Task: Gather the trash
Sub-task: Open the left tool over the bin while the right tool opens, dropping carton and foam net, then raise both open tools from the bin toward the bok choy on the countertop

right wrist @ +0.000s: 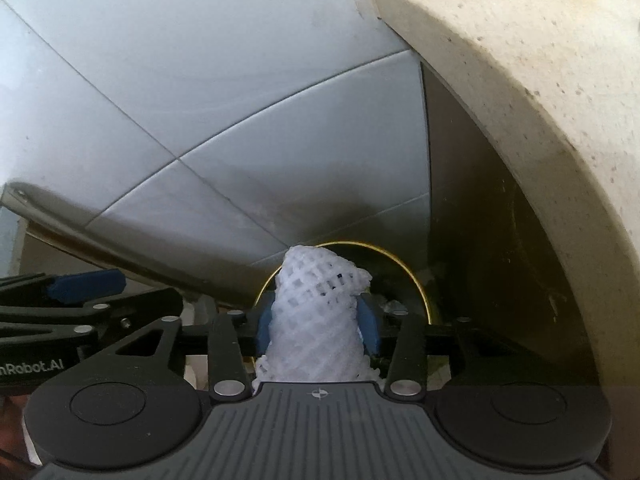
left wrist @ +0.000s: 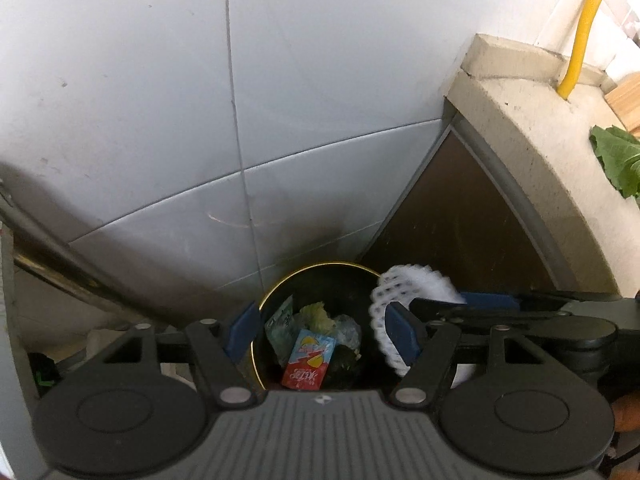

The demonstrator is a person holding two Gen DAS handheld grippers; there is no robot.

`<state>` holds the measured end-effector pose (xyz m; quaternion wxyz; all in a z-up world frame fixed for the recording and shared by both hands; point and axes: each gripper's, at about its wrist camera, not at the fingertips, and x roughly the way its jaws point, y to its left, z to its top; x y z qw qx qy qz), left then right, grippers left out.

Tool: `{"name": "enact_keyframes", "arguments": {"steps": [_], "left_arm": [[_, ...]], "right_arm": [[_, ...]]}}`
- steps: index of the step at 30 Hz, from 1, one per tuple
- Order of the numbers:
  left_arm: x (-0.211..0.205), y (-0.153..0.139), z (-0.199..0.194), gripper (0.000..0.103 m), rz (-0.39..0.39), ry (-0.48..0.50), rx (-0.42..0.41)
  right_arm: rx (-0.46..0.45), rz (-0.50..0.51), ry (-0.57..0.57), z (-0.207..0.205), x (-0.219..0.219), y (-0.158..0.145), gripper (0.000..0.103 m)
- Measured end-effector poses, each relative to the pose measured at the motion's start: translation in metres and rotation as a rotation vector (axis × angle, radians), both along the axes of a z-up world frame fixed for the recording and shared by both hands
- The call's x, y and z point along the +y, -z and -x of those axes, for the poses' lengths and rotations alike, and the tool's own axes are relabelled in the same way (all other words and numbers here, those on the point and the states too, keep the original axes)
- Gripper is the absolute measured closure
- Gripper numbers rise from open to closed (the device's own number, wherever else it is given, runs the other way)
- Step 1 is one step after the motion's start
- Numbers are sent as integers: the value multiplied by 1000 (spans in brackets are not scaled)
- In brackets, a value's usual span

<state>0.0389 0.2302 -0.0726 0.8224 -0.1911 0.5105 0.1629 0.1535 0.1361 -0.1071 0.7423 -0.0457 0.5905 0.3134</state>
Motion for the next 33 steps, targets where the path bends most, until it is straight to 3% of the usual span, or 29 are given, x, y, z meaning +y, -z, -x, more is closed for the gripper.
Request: {"name": "enact_keyframes", "arguments": {"steps": [19, 33], "left_arm": [[-4, -3, 3, 39, -30, 3, -14], [-8, -18, 8, 39, -44, 32, -123]], "right_arm": [[-95, 5, 13, 13, -7, -16, 38], [-231, -16, 40, 24, -29, -60, 30]]}}
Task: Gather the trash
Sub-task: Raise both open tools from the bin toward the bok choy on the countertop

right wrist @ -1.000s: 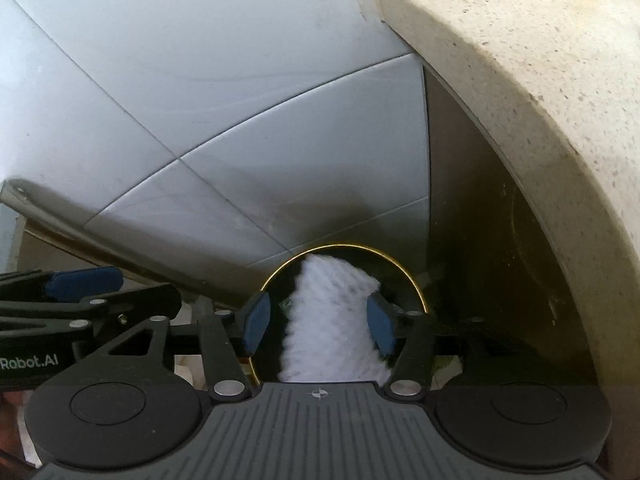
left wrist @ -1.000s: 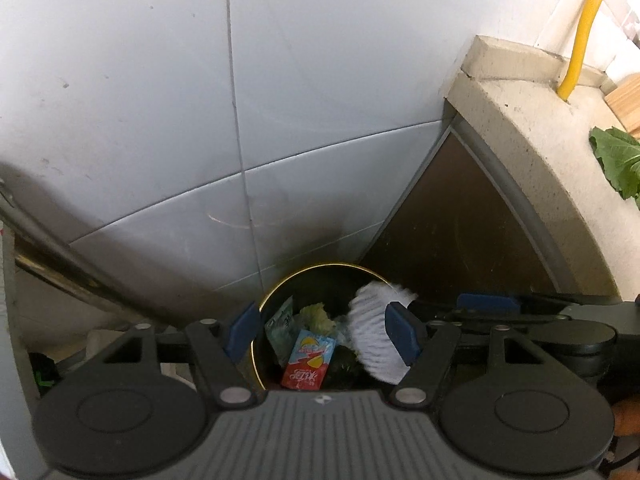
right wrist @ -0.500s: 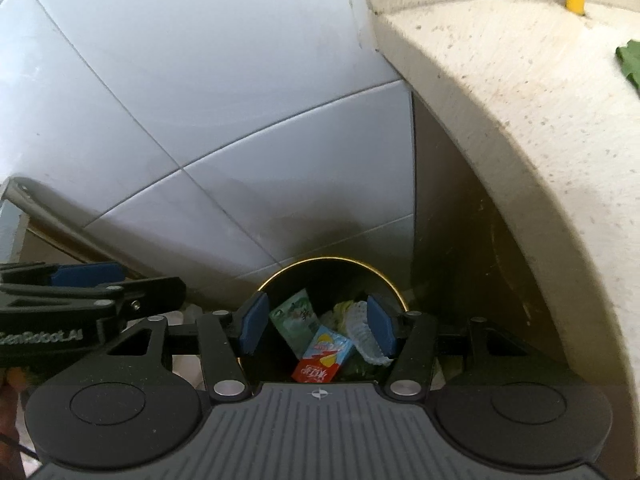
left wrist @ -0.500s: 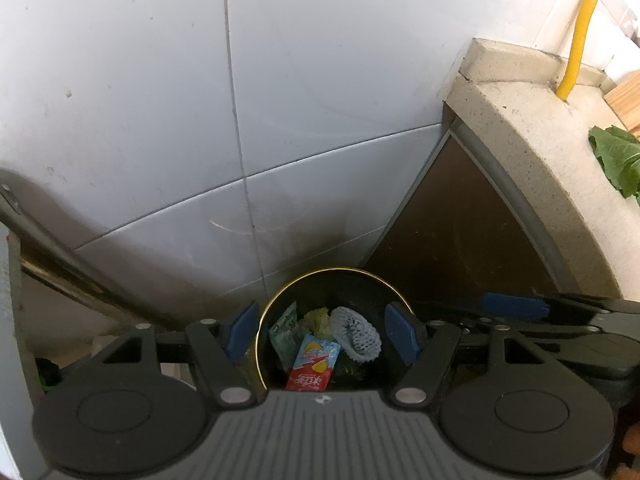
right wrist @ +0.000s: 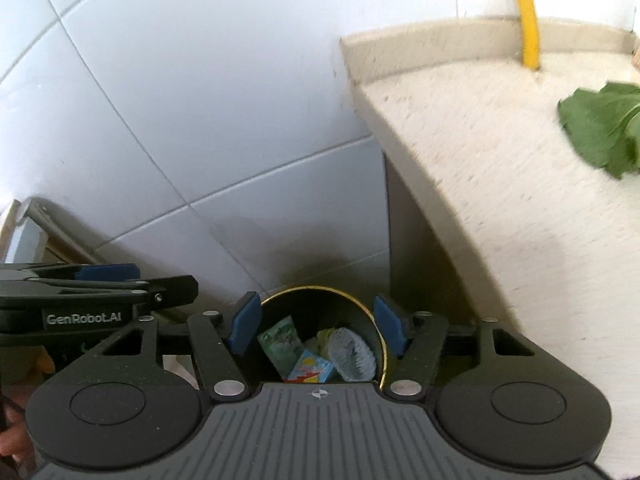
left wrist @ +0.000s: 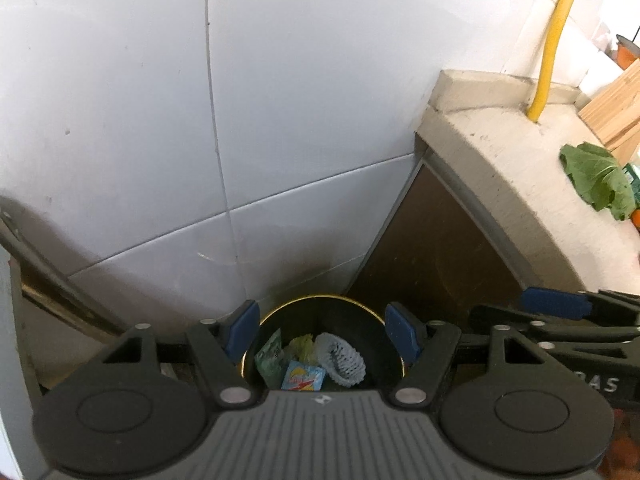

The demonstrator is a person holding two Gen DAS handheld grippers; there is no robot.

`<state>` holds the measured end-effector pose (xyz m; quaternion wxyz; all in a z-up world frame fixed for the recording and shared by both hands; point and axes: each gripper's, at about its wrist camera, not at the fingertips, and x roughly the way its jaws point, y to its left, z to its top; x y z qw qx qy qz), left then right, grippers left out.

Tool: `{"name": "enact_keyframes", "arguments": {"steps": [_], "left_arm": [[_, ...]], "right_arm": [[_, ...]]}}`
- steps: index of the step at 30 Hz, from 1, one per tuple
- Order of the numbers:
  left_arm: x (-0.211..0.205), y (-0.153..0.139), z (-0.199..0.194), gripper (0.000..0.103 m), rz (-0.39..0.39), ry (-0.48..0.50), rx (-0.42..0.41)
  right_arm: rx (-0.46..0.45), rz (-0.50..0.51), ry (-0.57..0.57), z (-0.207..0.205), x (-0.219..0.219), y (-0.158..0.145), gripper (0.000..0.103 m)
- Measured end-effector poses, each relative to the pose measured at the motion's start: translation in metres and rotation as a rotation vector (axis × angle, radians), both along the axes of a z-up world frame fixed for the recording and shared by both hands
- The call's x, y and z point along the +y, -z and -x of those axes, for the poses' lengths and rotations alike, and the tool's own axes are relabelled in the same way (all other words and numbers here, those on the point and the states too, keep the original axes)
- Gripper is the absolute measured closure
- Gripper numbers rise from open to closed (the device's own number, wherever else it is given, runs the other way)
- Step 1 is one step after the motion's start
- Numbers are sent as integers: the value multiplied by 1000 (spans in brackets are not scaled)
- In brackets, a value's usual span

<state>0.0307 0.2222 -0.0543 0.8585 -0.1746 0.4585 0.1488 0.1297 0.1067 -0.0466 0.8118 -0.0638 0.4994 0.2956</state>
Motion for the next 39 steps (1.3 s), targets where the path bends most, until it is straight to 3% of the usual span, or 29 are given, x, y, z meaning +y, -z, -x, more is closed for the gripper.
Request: {"name": "enact_keyframes", "arguments": {"steps": [15, 26, 35, 39], "left_arm": [[-17, -10, 6, 39, -74, 66, -67], [-45, -4, 4, 39, -150, 173, -58], [-67, 3, 1, 39, -122, 279, -24], [-72, -1, 0, 39, -72, 285, -23]], "right_arm": [[-102, -28, 43, 10, -50, -41, 28], [-154, -25, 101, 14, -98, -58, 26], [-187, -19, 141, 13, -130, -65, 23], [-205, -17, 169, 10, -147, -70, 21]]}}
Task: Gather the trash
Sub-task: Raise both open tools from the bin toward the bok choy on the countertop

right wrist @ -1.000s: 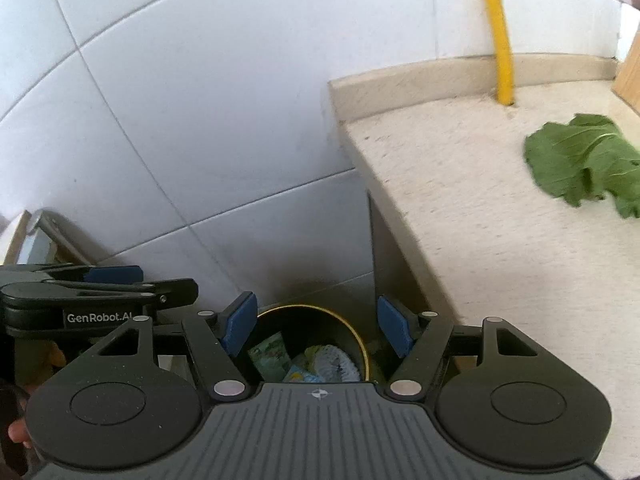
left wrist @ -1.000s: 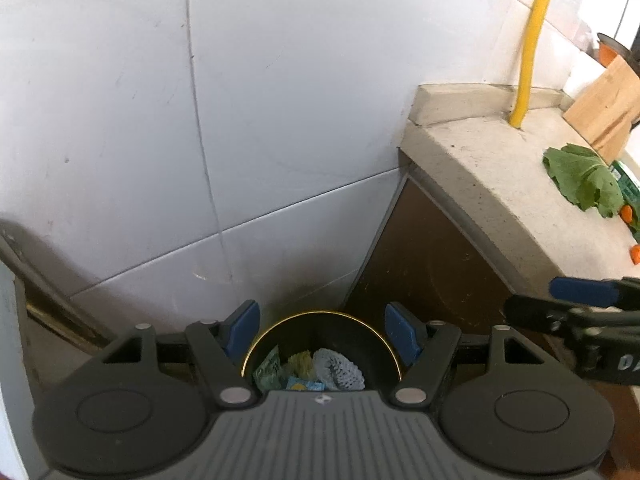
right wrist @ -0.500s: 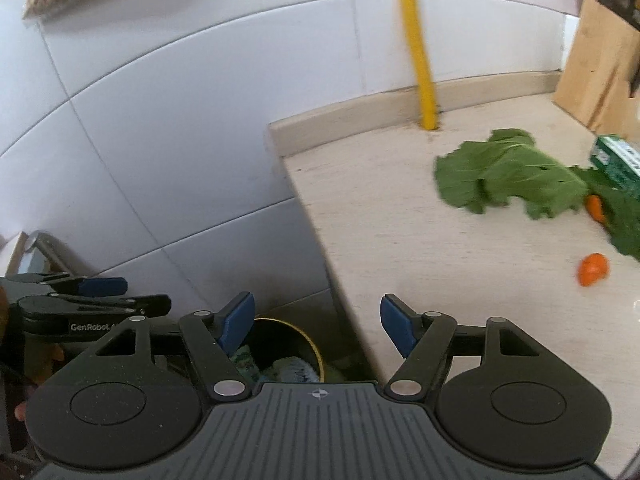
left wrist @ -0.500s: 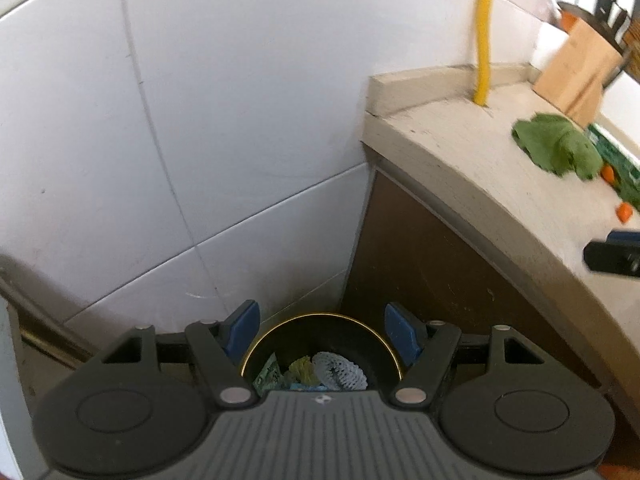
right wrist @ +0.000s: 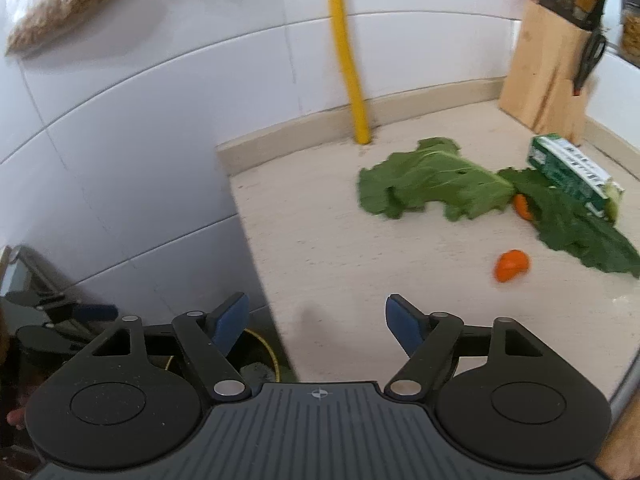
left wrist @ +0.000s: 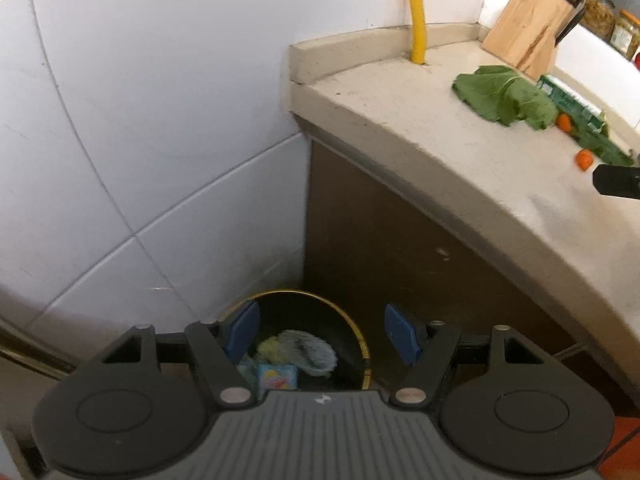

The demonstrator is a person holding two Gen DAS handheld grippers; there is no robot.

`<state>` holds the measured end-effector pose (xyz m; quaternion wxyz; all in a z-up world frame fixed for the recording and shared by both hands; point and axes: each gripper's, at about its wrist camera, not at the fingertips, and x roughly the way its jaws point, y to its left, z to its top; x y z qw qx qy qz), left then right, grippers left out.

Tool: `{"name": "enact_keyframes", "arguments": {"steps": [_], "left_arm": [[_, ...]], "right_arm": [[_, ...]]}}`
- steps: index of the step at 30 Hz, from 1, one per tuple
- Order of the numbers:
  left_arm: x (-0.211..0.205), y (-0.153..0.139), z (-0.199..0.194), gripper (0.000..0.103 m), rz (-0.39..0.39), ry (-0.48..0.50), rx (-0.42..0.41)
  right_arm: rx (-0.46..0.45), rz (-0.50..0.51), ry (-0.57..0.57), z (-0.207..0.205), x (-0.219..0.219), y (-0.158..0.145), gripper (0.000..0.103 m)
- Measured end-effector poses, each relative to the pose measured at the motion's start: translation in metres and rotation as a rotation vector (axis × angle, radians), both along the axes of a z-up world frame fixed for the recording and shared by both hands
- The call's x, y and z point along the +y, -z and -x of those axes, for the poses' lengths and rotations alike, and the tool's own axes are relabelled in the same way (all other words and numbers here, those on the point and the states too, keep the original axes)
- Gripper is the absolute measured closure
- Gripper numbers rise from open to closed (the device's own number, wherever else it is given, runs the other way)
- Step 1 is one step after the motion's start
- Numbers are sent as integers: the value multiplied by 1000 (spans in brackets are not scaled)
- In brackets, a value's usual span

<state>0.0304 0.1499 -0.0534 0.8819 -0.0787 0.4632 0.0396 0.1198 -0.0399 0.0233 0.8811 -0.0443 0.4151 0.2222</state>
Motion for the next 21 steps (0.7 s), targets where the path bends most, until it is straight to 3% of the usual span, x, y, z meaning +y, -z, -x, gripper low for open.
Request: {"name": "enact_keyframes", "arguments": {"steps": [5, 21], "left_arm": [[-20, -14, -9, 39, 51, 37, -32], [-86, -67, -78, 36, 66, 249, -160]], "right_arm": [[-12, -5, 58, -8, -24, -3, 21], [-53, 7, 220, -39, -93, -11, 19]]}}
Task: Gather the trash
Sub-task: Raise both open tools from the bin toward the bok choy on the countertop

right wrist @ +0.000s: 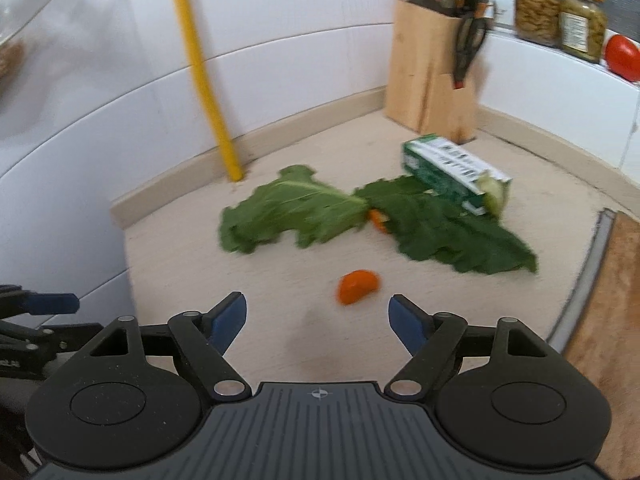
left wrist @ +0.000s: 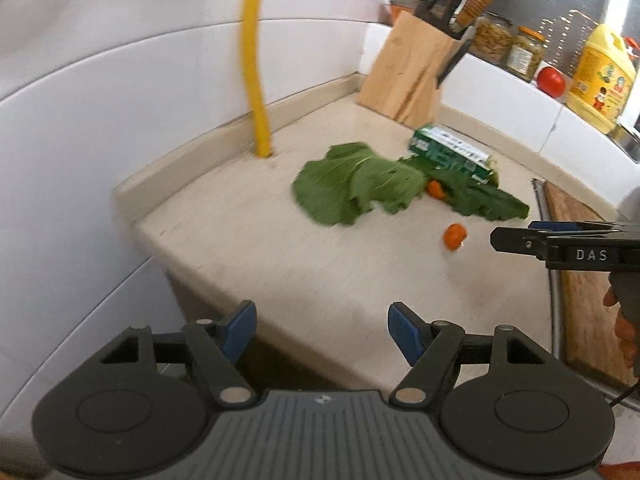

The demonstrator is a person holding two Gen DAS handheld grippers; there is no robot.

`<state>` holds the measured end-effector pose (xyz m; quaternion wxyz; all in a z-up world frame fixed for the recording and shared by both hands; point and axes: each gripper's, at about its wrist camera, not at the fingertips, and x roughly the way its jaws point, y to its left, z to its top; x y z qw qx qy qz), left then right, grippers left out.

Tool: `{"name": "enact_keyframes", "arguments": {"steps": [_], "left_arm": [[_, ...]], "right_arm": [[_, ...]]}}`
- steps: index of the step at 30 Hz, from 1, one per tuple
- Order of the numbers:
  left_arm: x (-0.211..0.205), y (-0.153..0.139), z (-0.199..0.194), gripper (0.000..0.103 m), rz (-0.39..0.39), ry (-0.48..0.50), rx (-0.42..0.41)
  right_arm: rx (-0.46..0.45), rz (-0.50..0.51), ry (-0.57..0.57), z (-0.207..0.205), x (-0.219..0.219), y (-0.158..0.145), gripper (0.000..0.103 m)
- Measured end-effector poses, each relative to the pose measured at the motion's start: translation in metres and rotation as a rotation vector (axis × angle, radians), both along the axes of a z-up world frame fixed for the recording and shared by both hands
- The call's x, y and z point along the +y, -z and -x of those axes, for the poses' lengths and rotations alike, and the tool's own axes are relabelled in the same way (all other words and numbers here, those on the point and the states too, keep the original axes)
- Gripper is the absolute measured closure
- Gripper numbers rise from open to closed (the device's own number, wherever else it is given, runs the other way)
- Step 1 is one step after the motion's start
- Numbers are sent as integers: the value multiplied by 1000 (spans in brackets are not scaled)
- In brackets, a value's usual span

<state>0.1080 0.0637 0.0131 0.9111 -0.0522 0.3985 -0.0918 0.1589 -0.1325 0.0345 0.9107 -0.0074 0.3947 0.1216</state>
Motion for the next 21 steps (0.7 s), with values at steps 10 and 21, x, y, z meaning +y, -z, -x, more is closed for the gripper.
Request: {"name": "enact_keyframes", "arguments": {"steps": [10, 21], "left_arm": [[-38, -14, -54, 35, -60, 111, -49], [-72, -6, -131, 35, -143, 212, -39]], "right_arm": [[-26, 52, 83, -32, -43, -1, 18], [-52, 84, 126, -77, -79, 5, 18]]}}
